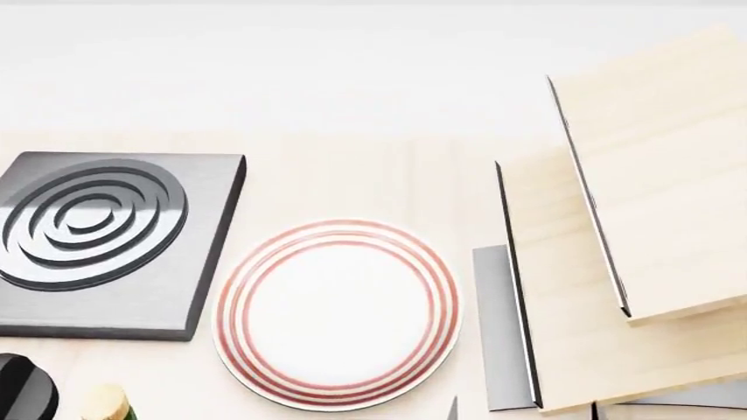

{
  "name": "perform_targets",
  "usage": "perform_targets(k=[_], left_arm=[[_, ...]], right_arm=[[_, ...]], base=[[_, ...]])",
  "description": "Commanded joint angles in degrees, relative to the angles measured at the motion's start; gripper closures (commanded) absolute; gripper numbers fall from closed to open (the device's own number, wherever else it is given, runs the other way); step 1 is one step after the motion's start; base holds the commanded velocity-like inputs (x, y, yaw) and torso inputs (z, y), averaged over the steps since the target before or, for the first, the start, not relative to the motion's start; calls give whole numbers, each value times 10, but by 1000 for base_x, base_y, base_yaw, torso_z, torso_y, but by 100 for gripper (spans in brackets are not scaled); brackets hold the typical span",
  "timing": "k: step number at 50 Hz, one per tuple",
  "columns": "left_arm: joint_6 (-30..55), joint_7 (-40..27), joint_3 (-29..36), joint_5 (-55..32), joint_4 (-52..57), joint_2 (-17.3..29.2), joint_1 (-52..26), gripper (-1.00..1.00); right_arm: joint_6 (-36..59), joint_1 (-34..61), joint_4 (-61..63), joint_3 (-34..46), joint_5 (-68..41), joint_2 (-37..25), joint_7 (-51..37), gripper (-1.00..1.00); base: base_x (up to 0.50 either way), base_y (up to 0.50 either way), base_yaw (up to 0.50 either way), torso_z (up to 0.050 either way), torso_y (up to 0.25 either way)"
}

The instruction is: Pick up the akita bowl and put it on the plate.

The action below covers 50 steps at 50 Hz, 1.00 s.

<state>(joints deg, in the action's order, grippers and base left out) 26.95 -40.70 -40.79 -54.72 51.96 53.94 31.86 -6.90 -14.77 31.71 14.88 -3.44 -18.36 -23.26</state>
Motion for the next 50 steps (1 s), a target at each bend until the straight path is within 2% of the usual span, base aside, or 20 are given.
perform_targets(k=[1,8,16,20,27,32,36,43,50], left_arm=[[84,-9,-53,-147,-43,82,-6,-100],[117,2,-55,-244,-97,106,2,-100],[166,1,-64,-285,-154,119,24,-100],[153,-4,10,-311,-229,140,5,-100],[137,5,104,-332,-291,173,-30,-100],[132,-1,140,-343,-312,185,-49,-100],[152,0,130,-349,-313,183,-33,-100],[188,-1,51,-353,-307,158,0,-100],[203,4,27,-365,-311,153,2,-100]], right_arm=[[9,14,-16,2,-6,1,-2,-100],[6,14,-18,4,-7,-1,-3,-100],[1,13,-18,5,-6,-2,-5,-100],[0,14,-21,8,-5,-2,-5,-100],[0,14,-19,9,-5,-4,-7,-100],[-3,15,-21,9,-6,-5,-8,-100],[-1,17,-24,10,-7,-5,-9,-100],[0,21,-30,13,-6,-4,-10,-100],[0,26,-42,15,-7,-3,-10,-100]], base=[[0,0,0,0,0],[0,0,0,0,0],[0,0,0,0,0],[0,0,0,0,0],[0,0,0,0,0],[0,0,0,0,0],[0,0,0,0,0],[0,0,0,0,0],[0,0,0,0,0]])
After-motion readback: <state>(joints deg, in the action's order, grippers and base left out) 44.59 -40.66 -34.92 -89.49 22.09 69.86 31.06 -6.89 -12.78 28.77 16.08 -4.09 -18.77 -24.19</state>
